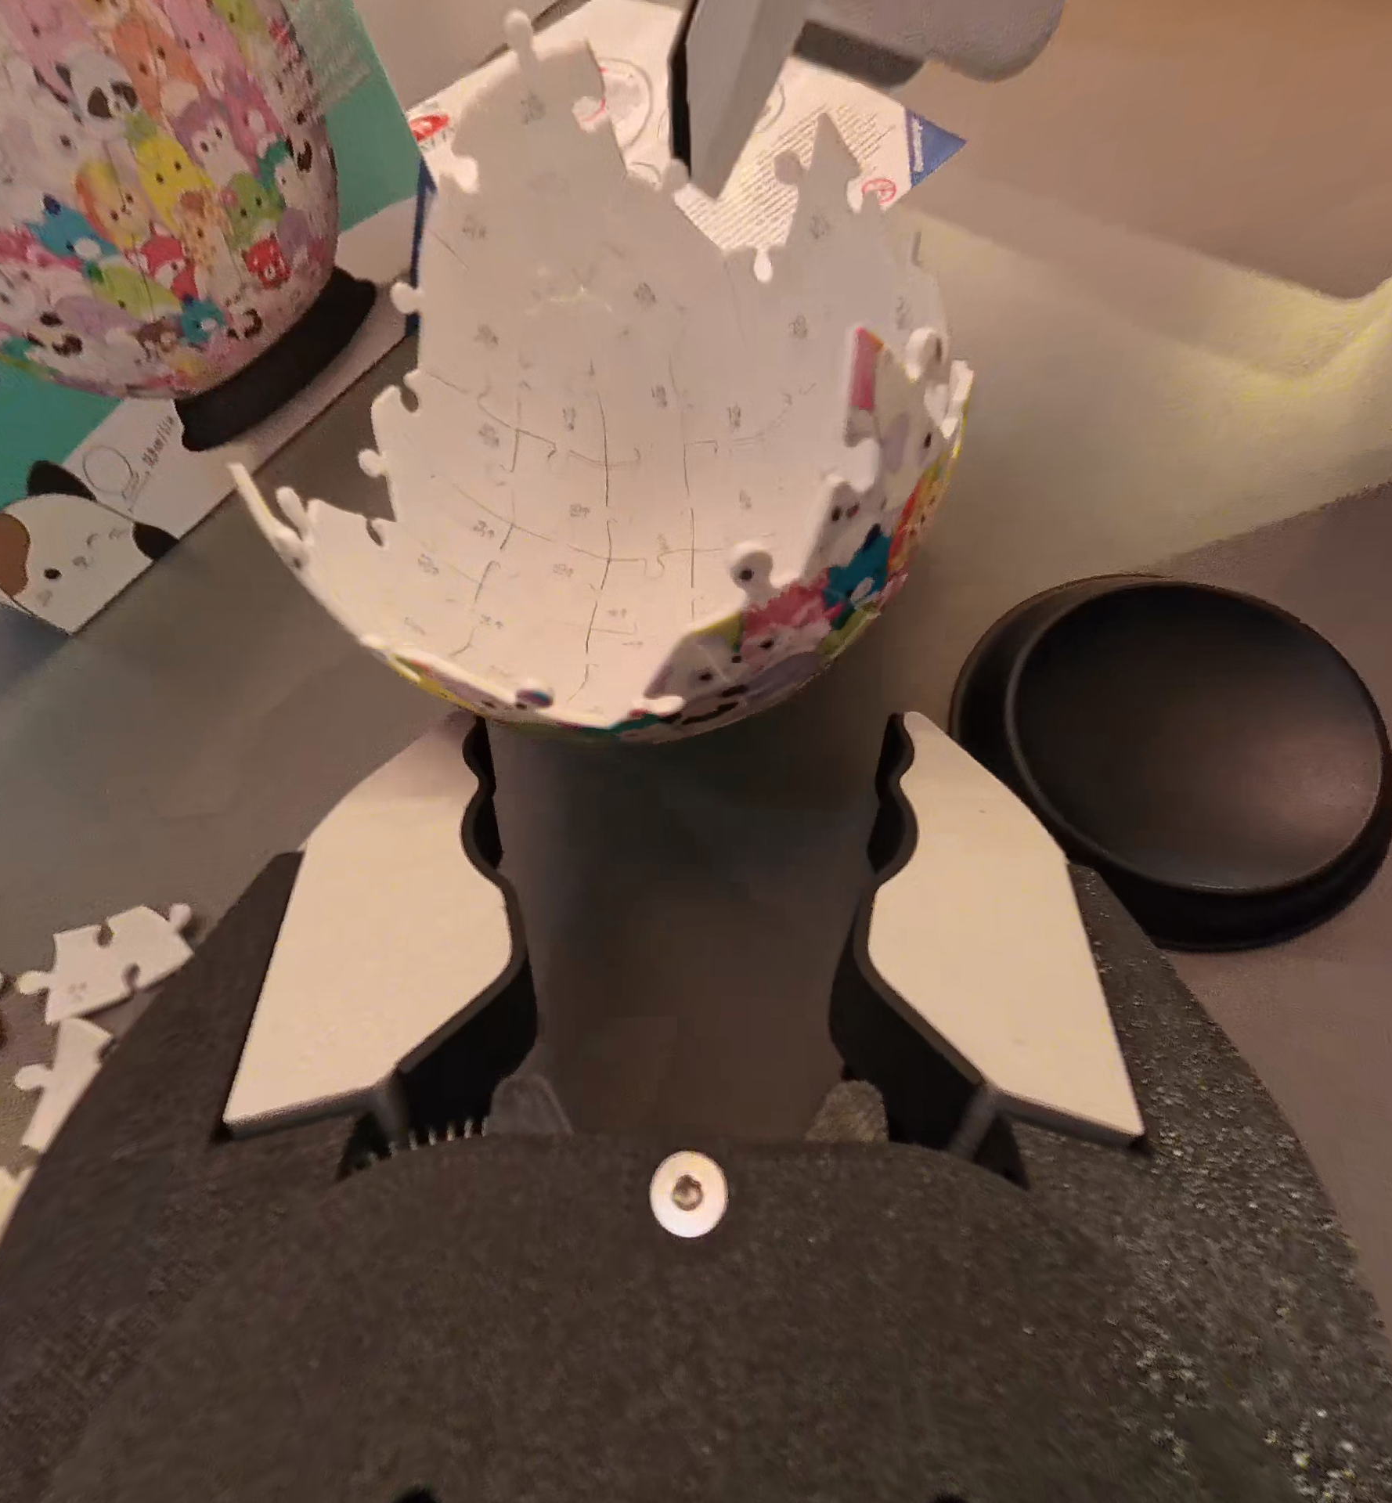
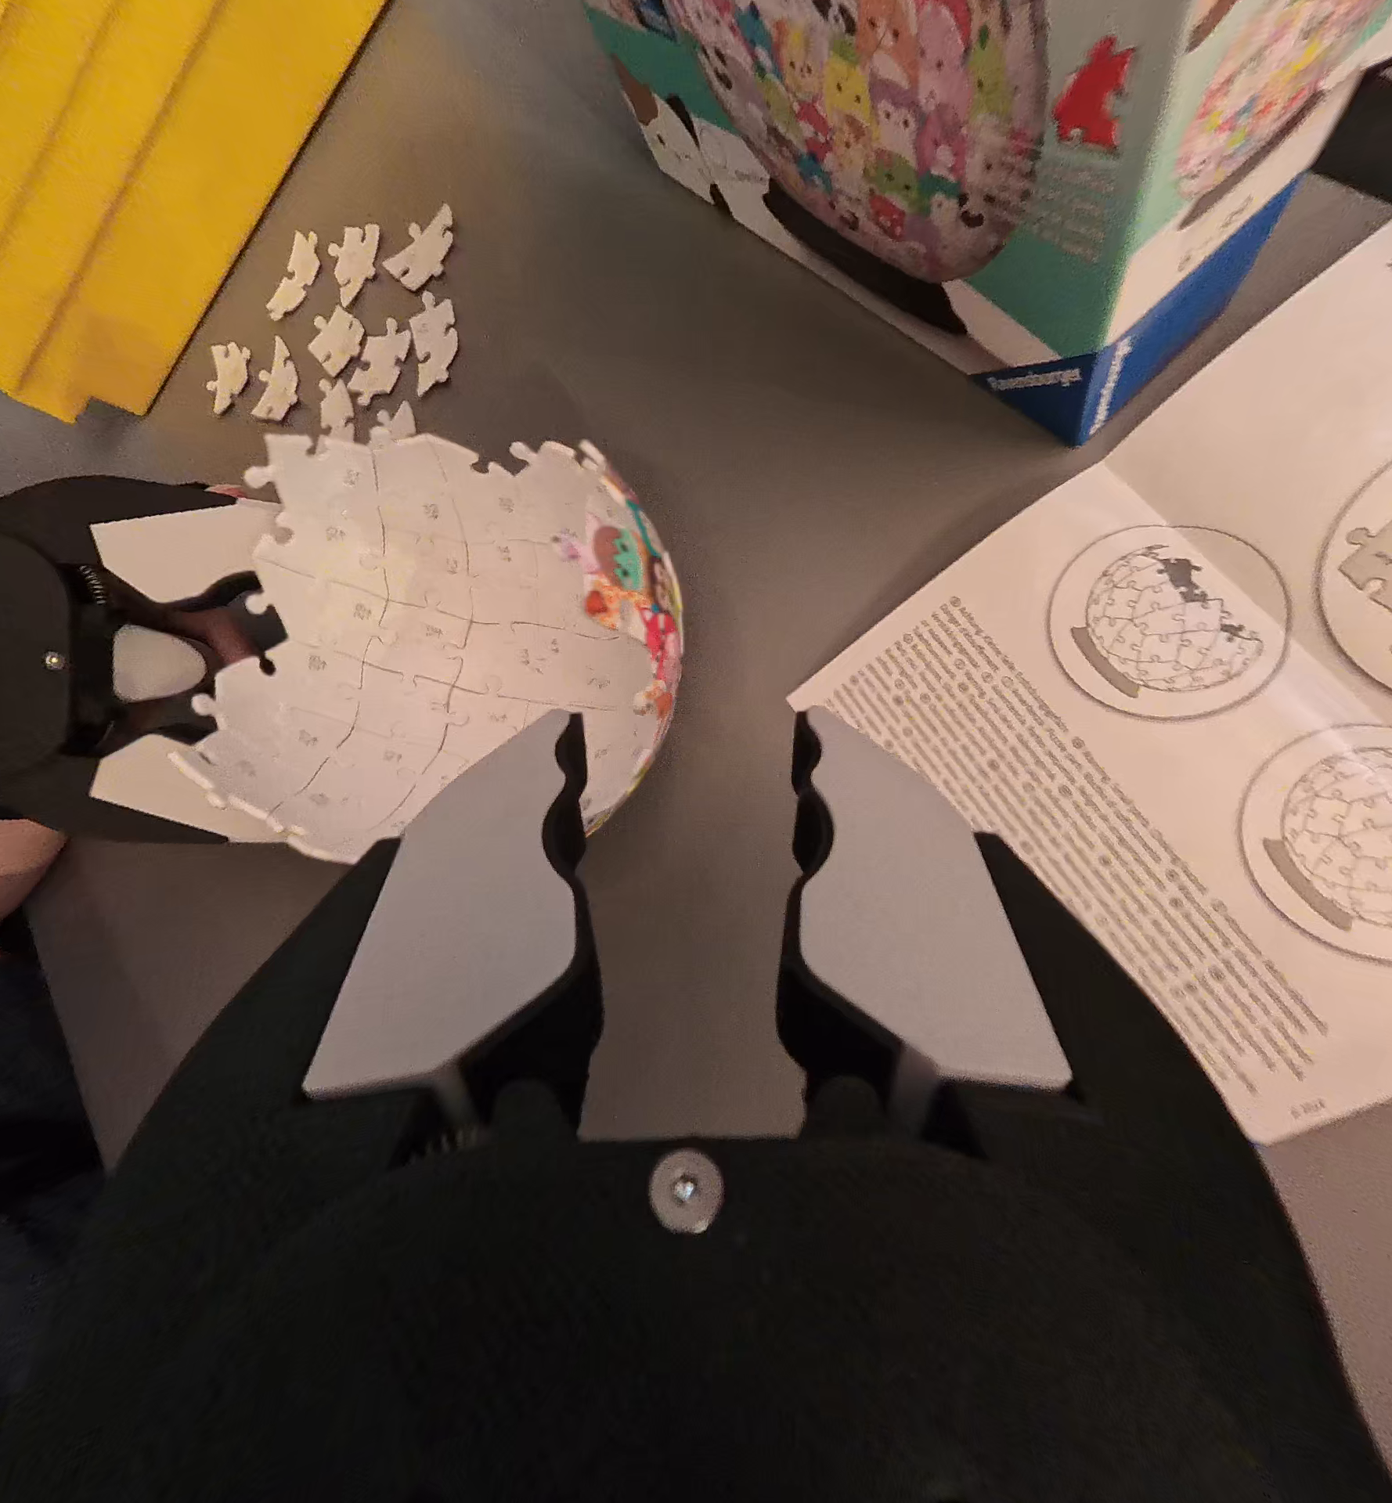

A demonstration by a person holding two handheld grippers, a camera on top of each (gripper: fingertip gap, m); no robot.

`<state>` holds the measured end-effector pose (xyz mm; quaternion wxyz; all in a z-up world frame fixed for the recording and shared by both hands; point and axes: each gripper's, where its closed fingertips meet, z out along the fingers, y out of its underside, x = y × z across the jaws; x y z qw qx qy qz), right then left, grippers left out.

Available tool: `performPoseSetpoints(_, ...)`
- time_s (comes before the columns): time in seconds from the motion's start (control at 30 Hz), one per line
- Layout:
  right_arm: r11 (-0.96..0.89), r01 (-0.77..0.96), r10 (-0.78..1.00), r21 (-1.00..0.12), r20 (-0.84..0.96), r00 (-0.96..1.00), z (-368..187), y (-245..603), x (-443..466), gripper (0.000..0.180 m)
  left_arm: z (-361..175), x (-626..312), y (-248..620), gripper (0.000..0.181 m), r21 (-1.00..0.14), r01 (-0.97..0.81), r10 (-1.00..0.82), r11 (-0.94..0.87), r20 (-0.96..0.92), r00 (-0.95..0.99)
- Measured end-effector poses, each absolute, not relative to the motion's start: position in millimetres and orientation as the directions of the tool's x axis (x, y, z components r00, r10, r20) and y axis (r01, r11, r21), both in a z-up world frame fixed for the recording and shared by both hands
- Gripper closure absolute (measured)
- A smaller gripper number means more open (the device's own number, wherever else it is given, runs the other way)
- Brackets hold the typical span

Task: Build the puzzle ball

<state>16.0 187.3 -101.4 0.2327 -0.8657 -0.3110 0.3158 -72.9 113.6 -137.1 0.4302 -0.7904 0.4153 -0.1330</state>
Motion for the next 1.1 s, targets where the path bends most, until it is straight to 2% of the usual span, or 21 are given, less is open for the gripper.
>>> performPoseSetpoints(0.1, -0.705, 0.423, 0.692, -0.570, -0.423, 0.585, -105.0, 185.9, 2.8, 0.138, -133.7, -74.2, 111.3, 0.092, -0.809, -0.504, -0.769, -0.302, -0.105, 0.630)
performPoseSetpoints(0.23, -0.675, 0.509, 0.717, -0.534, -0.311, 0.624, -106.8, 191.9, 1.8, 0.148, -129.1, -71.7, 108.3, 0.093, -0.820, -0.495, -0.773, -0.288, -0.106, 0.626)
performPoseSetpoints(0.4, -0.659, 0.555, 0.733, -0.507, -0.268, 0.625, -108.4, 191.8, -2.4, 0.158, -127.0, -67.7, 105.0, 0.092, -0.822, -0.494, -0.776, -0.283, -0.106, 0.621)
performPoseSetpoints(0.7, -0.610, 0.594, 0.775, -0.525, -0.236, 0.587, -100.3, 188.0, 11.3, 0.157, -124.1, -67.7, 102.6, 0.095, -0.834, -0.476, -0.779, -0.279, -0.094, 0.620)
performPoseSetpoints(1.1, -0.662, 0.488, 0.746, -0.568, -0.443, 0.497, -93.6, 183.2, 16.8, 0.162, -116.7, -74.3, 99.2, 0.096, -0.830, -0.487, -0.772, -0.272, -0.114, 0.626)
